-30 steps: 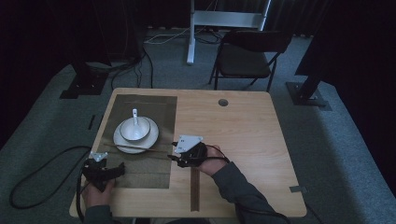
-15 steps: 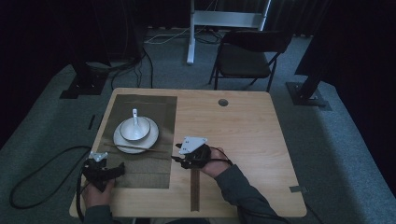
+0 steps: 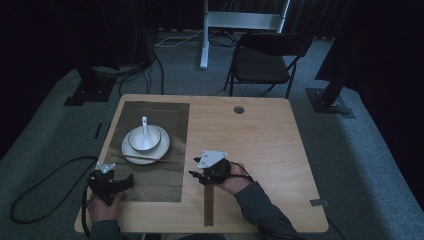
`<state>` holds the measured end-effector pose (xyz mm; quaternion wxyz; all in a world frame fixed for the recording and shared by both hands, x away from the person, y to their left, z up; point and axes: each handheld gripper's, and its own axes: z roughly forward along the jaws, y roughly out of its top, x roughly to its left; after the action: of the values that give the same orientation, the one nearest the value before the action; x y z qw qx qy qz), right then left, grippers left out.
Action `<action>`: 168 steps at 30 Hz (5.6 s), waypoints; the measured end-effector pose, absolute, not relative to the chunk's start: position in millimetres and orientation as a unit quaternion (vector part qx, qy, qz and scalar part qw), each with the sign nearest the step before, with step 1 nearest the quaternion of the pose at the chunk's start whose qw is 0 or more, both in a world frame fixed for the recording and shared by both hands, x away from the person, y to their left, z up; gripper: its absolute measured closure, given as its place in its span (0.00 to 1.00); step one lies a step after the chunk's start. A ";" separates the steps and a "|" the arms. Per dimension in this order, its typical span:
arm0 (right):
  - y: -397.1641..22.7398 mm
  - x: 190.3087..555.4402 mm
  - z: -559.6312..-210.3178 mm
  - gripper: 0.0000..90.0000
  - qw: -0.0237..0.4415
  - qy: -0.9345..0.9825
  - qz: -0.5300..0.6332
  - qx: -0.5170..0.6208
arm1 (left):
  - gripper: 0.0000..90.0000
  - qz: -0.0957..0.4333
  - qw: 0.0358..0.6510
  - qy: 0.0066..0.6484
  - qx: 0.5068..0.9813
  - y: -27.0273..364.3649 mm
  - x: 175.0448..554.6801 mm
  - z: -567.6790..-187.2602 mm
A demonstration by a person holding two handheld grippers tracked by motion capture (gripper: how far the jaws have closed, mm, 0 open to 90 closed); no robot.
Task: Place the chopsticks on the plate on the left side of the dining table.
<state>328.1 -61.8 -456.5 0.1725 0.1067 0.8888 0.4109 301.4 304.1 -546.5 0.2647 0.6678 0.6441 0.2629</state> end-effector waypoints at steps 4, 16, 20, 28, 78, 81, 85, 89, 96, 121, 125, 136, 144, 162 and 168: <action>-65.2 327.5 -459.7 0.58 0.168 0.888 0.412 0.114 | 0.02 0.263 0.265 0.644 0.668 304.1 301.4 -546.5; -75.9 325.2 -467.4 0.57 0.166 0.886 0.413 0.130 | 0.02 0.263 0.265 0.644 0.668 304.1 301.4 -546.5; -79.9 324.5 -468.3 0.57 0.167 0.885 0.413 0.133 | 0.02 0.263 0.265 0.644 0.668 304.1 301.4 -546.5; -88.0 323.1 -470.9 0.57 0.167 0.881 0.419 0.144 | 0.02 0.263 0.265 0.644 0.668 304.1 301.4 -546.5; -114.3 310.0 -524.3 0.56 0.146 0.898 0.367 0.191 | 0.02 0.263 0.265 0.644 0.668 304.0 301.4 -546.5; -112.9 310.1 -526.8 0.56 0.143 0.900 0.365 0.191 | 0.02 0.263 0.265 0.644 0.668 304.1 301.4 -546.5; -111.6 310.9 -530.4 0.56 0.138 0.902 0.360 0.192 | 0.02 0.263 0.265 0.644 0.668 304.1 301.4 -546.5; -111.2 311.4 -532.8 0.56 0.136 0.904 0.357 0.191 | 0.02 0.263 0.265 0.644 0.668 304.0 301.4 -546.5; -111.0 312.7 -533.5 0.57 0.131 0.903 0.358 0.198 | 0.02 0.263 0.265 0.644 0.668 304.1 301.4 -546.5; -123.4 324.8 -535.2 0.81 0.139 0.893 0.335 0.266 | 0.02 0.263 0.265 0.644 0.668 304.0 301.4 -546.5; -126.5 327.4 -534.8 0.84 0.146 0.889 0.329 0.285 | 0.02 0.263 0.265 0.644 0.668 304.0 301.4 -546.5; -133.2 332.3 -535.2 0.89 0.151 0.877 0.326 0.320 | 0.02 0.263 0.265 0.644 0.668 304.0 301.4 -546.5; -142.6 337.5 -534.6 0.92 0.171 0.861 0.312 0.363 | 0.02 0.263 0.265 0.644 0.668 304.0 301.4 -546.5; -147.0 339.2 -535.1 0.93 0.176 0.852 0.312 0.382 | 0.02 0.263 0.265 0.644 0.668 304.0 301.4 -546.5; -145.7 338.6 -535.2 0.93 0.183 0.853 0.310 0.378 | 0.02 0.263 0.265 0.644 0.668 304.1 301.4 -546.5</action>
<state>338.6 -145.7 -535.2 0.1833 0.3783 0.8529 0.3095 301.4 304.1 -546.5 0.2648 0.6678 0.6440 0.2629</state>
